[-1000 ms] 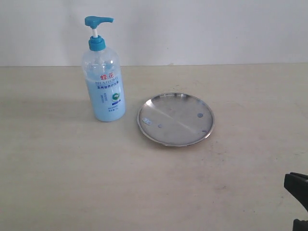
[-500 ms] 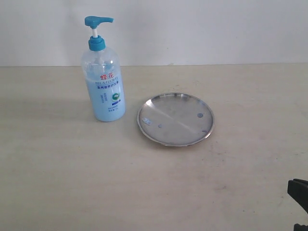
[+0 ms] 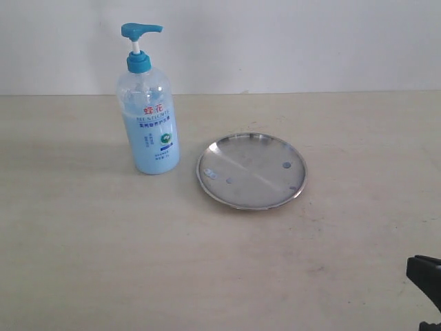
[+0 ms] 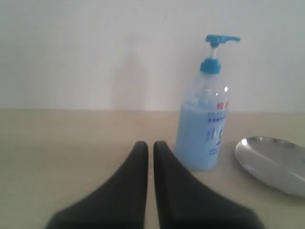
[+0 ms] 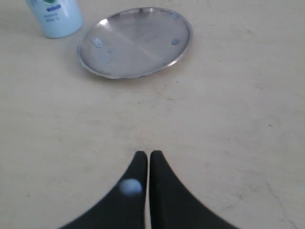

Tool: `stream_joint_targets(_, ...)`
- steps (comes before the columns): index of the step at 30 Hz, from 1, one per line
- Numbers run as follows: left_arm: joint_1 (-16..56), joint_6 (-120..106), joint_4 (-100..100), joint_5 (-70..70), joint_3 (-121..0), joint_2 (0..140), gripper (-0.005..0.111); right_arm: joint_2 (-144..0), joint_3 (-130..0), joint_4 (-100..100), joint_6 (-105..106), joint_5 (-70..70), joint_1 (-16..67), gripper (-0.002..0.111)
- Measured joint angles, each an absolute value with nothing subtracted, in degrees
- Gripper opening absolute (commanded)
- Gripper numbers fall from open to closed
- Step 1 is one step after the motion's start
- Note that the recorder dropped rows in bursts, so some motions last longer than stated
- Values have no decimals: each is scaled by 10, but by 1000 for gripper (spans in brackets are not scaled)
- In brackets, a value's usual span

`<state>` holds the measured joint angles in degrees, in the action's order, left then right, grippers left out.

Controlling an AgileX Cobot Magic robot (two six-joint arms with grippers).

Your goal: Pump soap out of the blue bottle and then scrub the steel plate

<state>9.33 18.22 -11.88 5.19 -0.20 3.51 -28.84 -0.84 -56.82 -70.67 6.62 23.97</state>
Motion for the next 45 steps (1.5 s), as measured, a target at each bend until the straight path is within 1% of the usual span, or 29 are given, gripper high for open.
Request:
stream_joint_targets(5,93,182,-119,119,-2,35,4,-288,-40,-568,-699,-20,240,0)
stream_joint_targets(8,93,182,-119,119,-2,35,4,-294,-112,-568,-626,-47,240,0)
stream_joint_targets(11,93,182,-119,112,-2,35,4,-345,-215,-562,-554,-54,240,0)
stream_joint_targets(14,93,182,-119,93,-2,35,4,-454,-321,-561,-504,-60,240,0)
stream_joint_targets(17,93,182,-119,78,-2,35,4,-612,-413,-561,-482,-60,240,0)
stream_joint_targets(20,93,182,-119,71,-2,35,4,-785,-485,-561,-506,-52,240,0)
stream_joint_targets(23,93,182,-119,71,-2,35,4,-920,-554,-561,-563,-10,240,0)
stream_joint_targets(28,93,182,-119,71,-2,35,4,-1030,-634,-553,-573,64,240,0)
stream_joint_targets(29,93,182,-119,71,-2,35,4,-1055,-657,-541,-554,65,240,0)
stream_joint_targets(32,93,182,-119,70,-2,35,4,-1086,-672,-511,-542,46,241,0)
stream_joint_targets(34,93,182,-119,69,-2,35,4,-1091,-667,-418,-525,146,257,0)
stream_joint_targets(35,93,182,-119,69,-2,35,4,-1084,-667,-368,-461,267,268,0)
stream_joint_targets(37,93,182,-119,69,-2,35,4,-1066,-663,-381,-363,369,269,0)
stream_joint_targets(38,93,182,-119,69,-2,35,4,-1058,-662,-418,-349,361,262,0)
stream_joint_targets(40,93,182,-119,69,-2,35,4,-1057,-683,-459,-399,240,237,0)
stream_joint_targets(41,93,182,-119,69,-2,35,4,-1074,-703,-457,-461,119,224,0)
stream_joint_targets(42,93,182,-119,69,-2,35,4,-1089,-717,-448,-494,78,222,0)
stream_joint_targets(43,93,182,-118,69,-2,35,4,-1119,-736,-426,-533,57,228,0)
stream_joint_targets(44,93,182,-118,69,-2,35,4,-1131,-741,-404,-533,76,236,0)
stream_joint_targets(45,93,182,-118,69,-2,35,4,-1144,-741,-360,-484,140,253,0)
